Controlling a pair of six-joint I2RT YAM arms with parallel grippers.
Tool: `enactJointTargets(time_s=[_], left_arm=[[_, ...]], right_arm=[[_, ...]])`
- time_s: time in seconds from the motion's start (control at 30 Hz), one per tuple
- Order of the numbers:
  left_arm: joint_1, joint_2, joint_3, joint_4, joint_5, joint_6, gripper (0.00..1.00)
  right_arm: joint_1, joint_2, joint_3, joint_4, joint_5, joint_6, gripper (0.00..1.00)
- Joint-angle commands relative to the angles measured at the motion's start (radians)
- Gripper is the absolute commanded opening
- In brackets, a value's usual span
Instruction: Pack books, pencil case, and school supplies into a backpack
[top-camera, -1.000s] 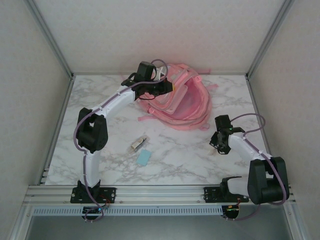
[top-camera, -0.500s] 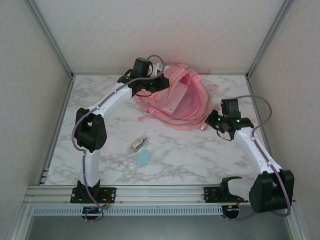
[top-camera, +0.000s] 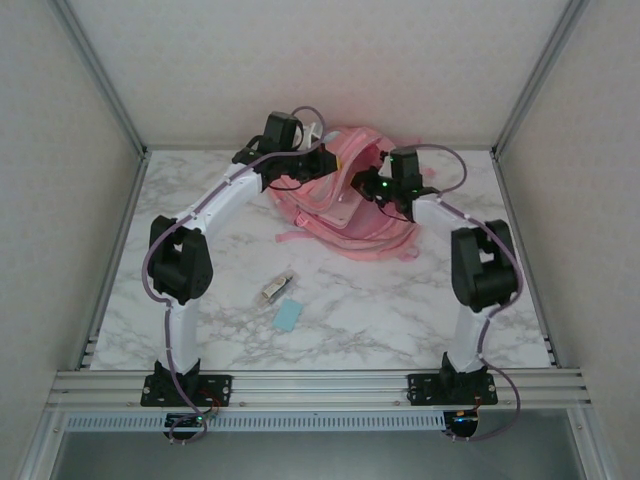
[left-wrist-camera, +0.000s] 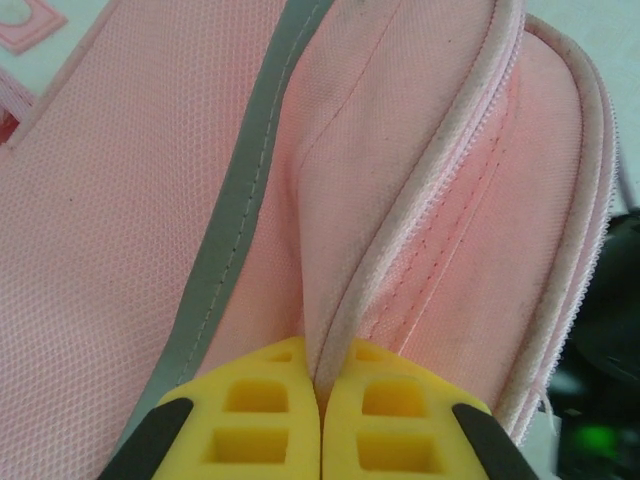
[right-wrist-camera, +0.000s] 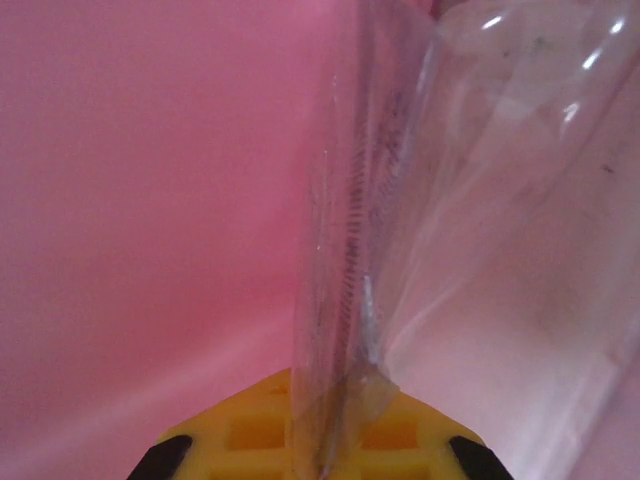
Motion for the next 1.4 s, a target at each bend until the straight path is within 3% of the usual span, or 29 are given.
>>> enactJointTargets(time_s=[0.0,0.1,0.13,0.2,0.3,0.37,0.47,0.67,0.97,1.17,1.37], left_arm=[[0.019,-0.061,0.03,0.067,0.016,-0.039,0.0],[0.018,-0.064,0.015,0.089,0.019,-0.057,0.0],[0.017,-0.065,0.01,0.096,0.019,-0.062,0.0],[0.017,-0.066,0.003,0.106,0.021,-0.07,0.0],[0.016,-0.066,-0.004,0.116,0.021,-0.074,0.0],[0.017,-0.065,-0.005,0.124,0.021,-0.079,0.0],[0.017,-0.058,-0.005,0.128,0.022,-0.085,0.0],[0.016,-0.049,-0.012,0.143,0.022,-0.096,0.0],[0.011,-0.044,-0.009,0.139,0.014,-0.096,0.0],[0.0,-0.049,-0.003,0.129,0.016,-0.089,0.0],[-0.027,-0.06,0.015,0.086,0.01,-0.067,0.0]], right_arm=[[0.024,0.093,0.054,0.232,-0.04,0.151,0.0],[0.034,0.159,0.102,0.261,-0.049,0.203,0.02],[0.034,0.171,0.111,0.261,-0.053,0.211,0.07],[0.034,0.174,0.113,0.206,-0.041,0.217,0.31],[0.034,0.124,0.093,0.056,0.031,0.172,0.57],[0.035,0.081,0.073,-0.032,0.083,0.146,0.71],[0.031,0.015,0.052,-0.164,0.145,0.108,0.78],[0.028,-0.06,0.096,-0.467,0.268,-0.039,0.81],[0.025,-0.141,0.042,-0.56,0.293,-0.161,0.77],[0.028,-0.132,-0.063,-0.45,0.209,-0.181,0.71],[0.055,-0.038,-0.026,-0.314,0.12,-0.156,0.61]])
